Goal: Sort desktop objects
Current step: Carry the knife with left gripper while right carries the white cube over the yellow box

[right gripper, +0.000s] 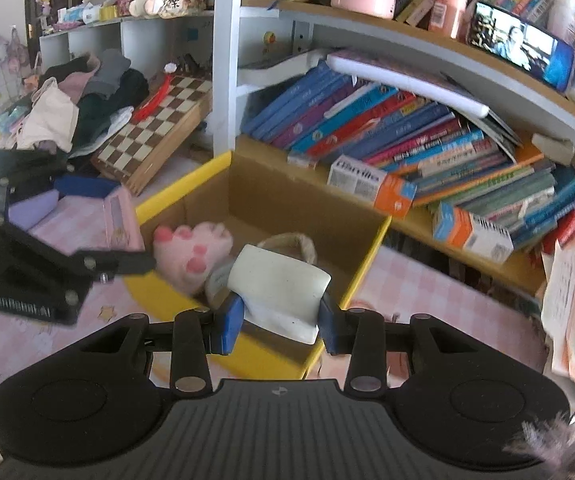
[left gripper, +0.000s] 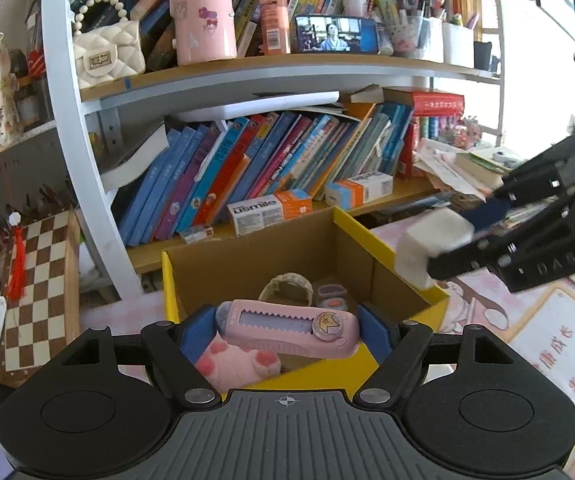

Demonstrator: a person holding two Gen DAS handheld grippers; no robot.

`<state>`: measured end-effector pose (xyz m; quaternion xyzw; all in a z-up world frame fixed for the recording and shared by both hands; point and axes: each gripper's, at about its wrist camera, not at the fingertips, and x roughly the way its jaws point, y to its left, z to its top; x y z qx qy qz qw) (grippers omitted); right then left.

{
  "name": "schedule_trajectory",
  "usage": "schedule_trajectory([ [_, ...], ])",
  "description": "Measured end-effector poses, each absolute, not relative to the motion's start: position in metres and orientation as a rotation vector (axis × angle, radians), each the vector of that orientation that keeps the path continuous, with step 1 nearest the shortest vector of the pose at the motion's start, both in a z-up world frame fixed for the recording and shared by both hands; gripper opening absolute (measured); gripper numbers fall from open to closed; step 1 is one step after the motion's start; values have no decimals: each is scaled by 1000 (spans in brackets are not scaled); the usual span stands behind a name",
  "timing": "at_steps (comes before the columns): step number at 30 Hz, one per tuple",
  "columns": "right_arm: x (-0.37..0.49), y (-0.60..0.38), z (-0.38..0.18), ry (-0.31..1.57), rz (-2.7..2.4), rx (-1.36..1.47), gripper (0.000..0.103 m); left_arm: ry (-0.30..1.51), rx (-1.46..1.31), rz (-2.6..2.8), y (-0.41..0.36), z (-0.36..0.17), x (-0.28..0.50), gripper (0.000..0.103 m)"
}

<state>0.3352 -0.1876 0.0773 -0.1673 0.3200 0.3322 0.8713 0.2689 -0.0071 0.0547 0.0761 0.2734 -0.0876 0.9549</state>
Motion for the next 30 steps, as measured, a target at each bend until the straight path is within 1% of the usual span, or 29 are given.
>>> schedule_trajectory([
  [15,420,-135,69,687,724,-400,37,629,162,-130,-26,35,319,77],
  [30,479,-60,13,800,752,-525,37,756,159,-90,-36,0,366,78],
])
